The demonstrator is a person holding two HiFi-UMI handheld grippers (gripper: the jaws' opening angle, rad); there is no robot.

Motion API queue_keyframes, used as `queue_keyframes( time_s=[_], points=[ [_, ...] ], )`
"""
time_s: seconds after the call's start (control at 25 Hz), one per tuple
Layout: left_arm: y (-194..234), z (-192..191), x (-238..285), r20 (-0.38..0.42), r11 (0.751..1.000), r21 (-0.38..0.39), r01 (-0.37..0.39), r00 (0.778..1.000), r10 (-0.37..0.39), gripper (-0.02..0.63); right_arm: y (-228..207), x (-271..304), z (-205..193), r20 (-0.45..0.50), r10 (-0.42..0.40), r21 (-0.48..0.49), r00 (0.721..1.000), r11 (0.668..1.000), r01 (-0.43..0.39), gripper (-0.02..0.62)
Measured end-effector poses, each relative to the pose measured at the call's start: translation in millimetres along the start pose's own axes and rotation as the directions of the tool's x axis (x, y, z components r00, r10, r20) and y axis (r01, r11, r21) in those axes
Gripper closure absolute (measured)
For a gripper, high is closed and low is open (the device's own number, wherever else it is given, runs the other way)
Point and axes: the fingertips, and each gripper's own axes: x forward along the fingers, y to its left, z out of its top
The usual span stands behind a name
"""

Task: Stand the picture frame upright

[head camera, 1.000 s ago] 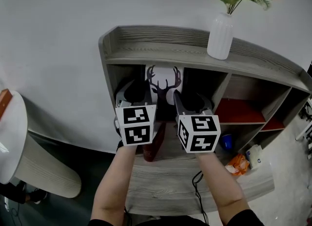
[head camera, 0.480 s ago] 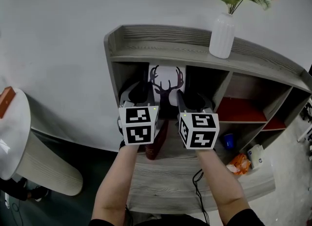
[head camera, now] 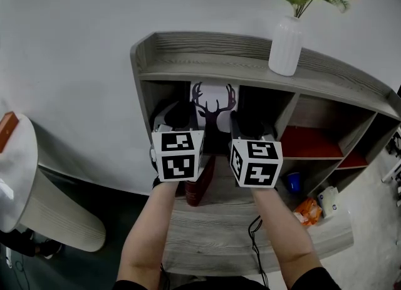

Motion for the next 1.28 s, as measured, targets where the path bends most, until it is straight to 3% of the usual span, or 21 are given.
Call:
queue_keyframes(
  time_s=[0.6,0.88,1.28],
  points=[
    [2,3,16,0.006,1.000,-0.024,0.007,1.000,-0.006,0.537,-9,14,3,0.001,-0.019,0.009,1.000,1.000,0.019,0.506],
    [0,7,4,0.018,0.999,0.039,-0.002,1.000,0.002,0.531,-9,14,3,0.003,-0.031,0.012,1.000,0.999,0.031,0.508],
    [-24,-16,-14,-0.027,0.995,0.048,0.089,0.996,-0.088,0.532,-7,8,1,0.002,-0.028,0.019,1.000,0.999,0.028,0.523]
  ],
)
